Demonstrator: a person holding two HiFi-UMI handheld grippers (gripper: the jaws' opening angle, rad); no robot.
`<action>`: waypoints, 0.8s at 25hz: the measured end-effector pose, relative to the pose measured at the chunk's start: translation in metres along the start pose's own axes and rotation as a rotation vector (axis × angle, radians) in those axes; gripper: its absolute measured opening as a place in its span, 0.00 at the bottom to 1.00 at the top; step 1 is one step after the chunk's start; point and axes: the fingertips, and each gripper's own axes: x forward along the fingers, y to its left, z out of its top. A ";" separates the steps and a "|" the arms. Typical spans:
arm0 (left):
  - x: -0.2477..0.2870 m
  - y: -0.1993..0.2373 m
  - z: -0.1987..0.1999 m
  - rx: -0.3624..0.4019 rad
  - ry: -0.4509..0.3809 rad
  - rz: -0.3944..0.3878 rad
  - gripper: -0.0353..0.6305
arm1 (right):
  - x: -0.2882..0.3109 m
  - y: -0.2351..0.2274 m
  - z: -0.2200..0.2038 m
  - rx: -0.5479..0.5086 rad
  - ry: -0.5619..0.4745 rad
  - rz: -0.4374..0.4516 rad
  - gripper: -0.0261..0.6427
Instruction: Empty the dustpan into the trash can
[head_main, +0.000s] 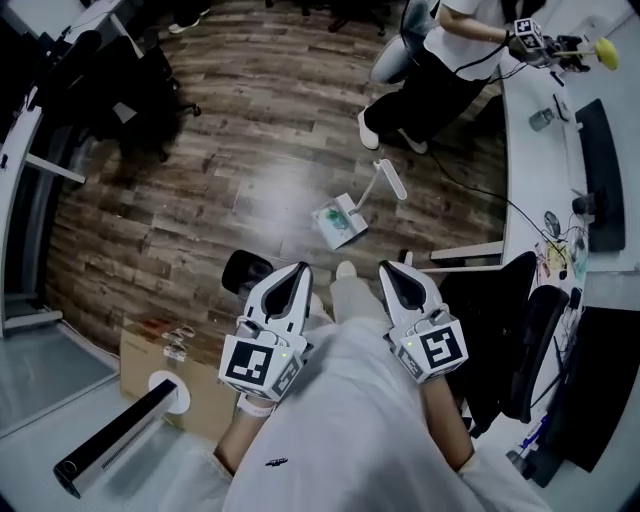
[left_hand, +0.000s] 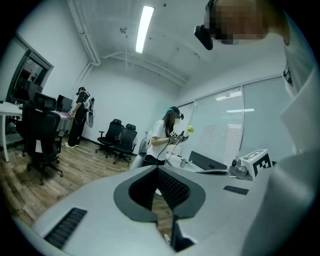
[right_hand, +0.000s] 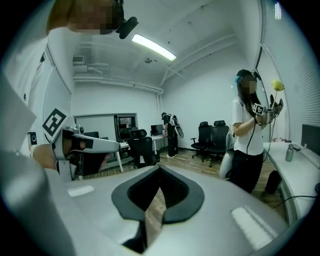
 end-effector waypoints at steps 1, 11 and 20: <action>0.002 0.001 -0.004 -0.006 0.012 0.004 0.06 | 0.003 -0.002 -0.002 0.006 0.006 0.001 0.06; 0.059 0.018 -0.019 -0.050 0.082 0.071 0.06 | 0.049 -0.076 -0.011 0.037 0.044 -0.074 0.06; 0.126 0.038 -0.034 -0.076 0.118 0.131 0.06 | 0.105 -0.131 -0.029 0.027 0.097 -0.041 0.17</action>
